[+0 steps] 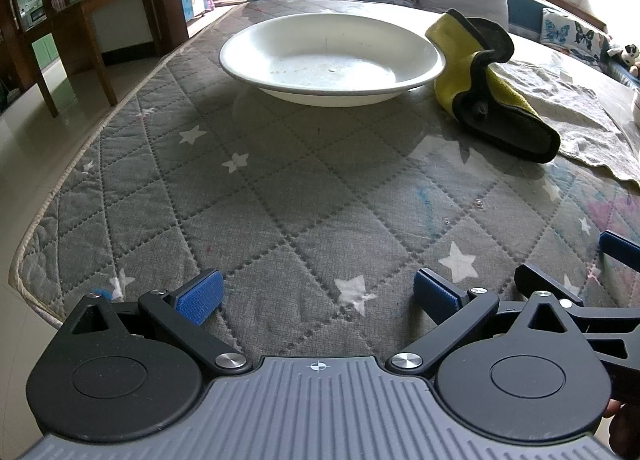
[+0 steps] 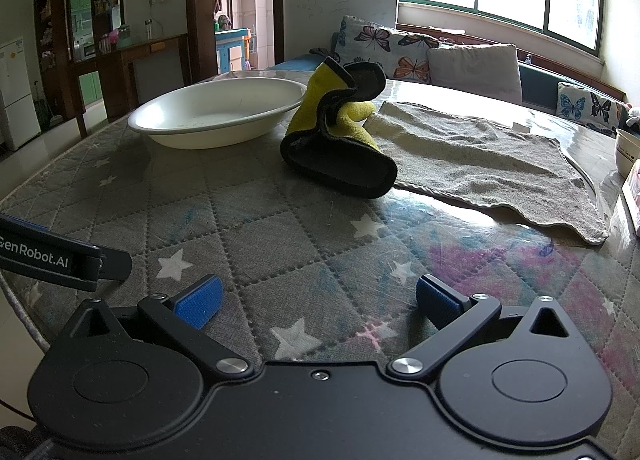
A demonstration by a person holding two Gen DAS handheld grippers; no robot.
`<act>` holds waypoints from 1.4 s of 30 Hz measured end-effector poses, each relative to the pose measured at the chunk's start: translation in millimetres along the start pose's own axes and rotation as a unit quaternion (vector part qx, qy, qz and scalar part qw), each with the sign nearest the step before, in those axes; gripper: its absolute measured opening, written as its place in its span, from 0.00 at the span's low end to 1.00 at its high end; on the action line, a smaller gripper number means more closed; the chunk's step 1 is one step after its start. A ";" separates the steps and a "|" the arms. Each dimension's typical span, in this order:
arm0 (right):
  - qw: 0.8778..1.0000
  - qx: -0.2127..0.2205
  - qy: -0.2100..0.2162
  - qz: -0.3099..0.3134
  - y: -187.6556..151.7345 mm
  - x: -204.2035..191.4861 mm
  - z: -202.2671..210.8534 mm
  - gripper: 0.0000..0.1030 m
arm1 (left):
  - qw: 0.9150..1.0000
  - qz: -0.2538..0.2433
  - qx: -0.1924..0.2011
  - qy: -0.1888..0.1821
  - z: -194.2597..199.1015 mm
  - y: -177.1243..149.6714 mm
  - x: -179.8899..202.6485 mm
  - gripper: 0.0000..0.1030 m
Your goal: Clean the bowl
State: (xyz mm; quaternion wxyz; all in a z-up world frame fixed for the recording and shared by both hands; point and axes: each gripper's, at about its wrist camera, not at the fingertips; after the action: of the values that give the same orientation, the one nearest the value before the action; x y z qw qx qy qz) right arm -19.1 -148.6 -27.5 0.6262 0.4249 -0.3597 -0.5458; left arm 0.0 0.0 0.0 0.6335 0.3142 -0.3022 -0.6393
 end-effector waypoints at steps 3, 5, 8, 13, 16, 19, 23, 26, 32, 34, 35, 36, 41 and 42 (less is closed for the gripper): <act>1.000 0.000 0.000 0.000 0.1 0.2 0.2 1.00 | 1.000 0.000 0.000 0.000 0.0 0.0 0.1 0.99; 1.000 0.000 0.000 0.000 0.0 0.4 1.2 1.00 | 1.000 0.000 0.000 0.000 0.1 0.1 0.2 0.99; 1.000 0.000 0.000 0.000 0.4 0.3 2.0 1.00 | 1.000 0.000 0.000 0.000 0.1 0.1 0.4 0.99; 1.000 0.001 0.000 0.000 0.4 0.0 2.0 1.00 | 1.000 0.000 0.000 0.000 0.1 0.1 0.4 0.99; 1.000 0.001 0.000 0.000 0.1 -0.1 1.6 1.00 | 1.000 0.000 0.000 0.000 0.0 0.5 -0.2 0.99; 1.000 0.001 0.000 0.000 0.0 -0.5 1.0 1.00 | 1.000 0.000 0.000 0.000 0.0 0.5 0.1 0.99; 1.000 0.001 0.000 0.000 0.2 -0.7 0.4 1.00 | 1.000 0.000 0.000 0.000 0.1 0.3 0.0 0.99; 1.000 0.001 0.000 0.000 0.5 -0.8 -0.2 1.00 | 1.000 0.000 0.001 0.000 -0.3 0.2 -0.2 0.99; 1.000 0.002 0.000 0.001 -0.7 -0.6 0.6 1.00 | 1.000 0.000 0.001 0.000 -0.4 -0.4 -0.4 0.99; 1.000 0.003 0.000 0.001 -0.6 -0.8 0.4 1.00 | 1.000 0.000 0.001 0.000 -0.6 -0.5 -0.6 1.00; 1.000 0.003 0.000 0.001 -0.5 -0.9 0.3 1.00 | 1.000 0.000 0.001 0.000 -0.7 -0.6 -0.6 1.00; 1.000 0.003 0.000 0.001 -0.4 -1.0 0.2 1.00 | 1.000 0.000 0.001 0.000 -0.9 -0.5 -0.6 1.00; 1.000 0.003 0.000 0.000 -1.1 -0.6 0.2 1.00 | 1.000 0.000 0.001 0.000 -1.2 -0.6 -0.7 0.99; 1.000 0.003 0.000 0.000 -1.2 -0.6 0.2 1.00 | 1.000 0.000 0.001 0.000 -1.2 -0.6 -0.7 0.99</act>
State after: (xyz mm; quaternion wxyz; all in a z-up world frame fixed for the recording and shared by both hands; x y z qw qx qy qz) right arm -19.8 -148.1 -28.6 0.6249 0.4268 -0.3619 -0.5444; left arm 0.6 0.7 -1.2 0.6328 0.3152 -0.3030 -0.6391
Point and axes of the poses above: each gripper's, at about its wrist camera, not at the fingertips, and z roughly against the way its jaws point, x to its right, y to its top, and after that the axes turned 13 degrees about x, right-handed
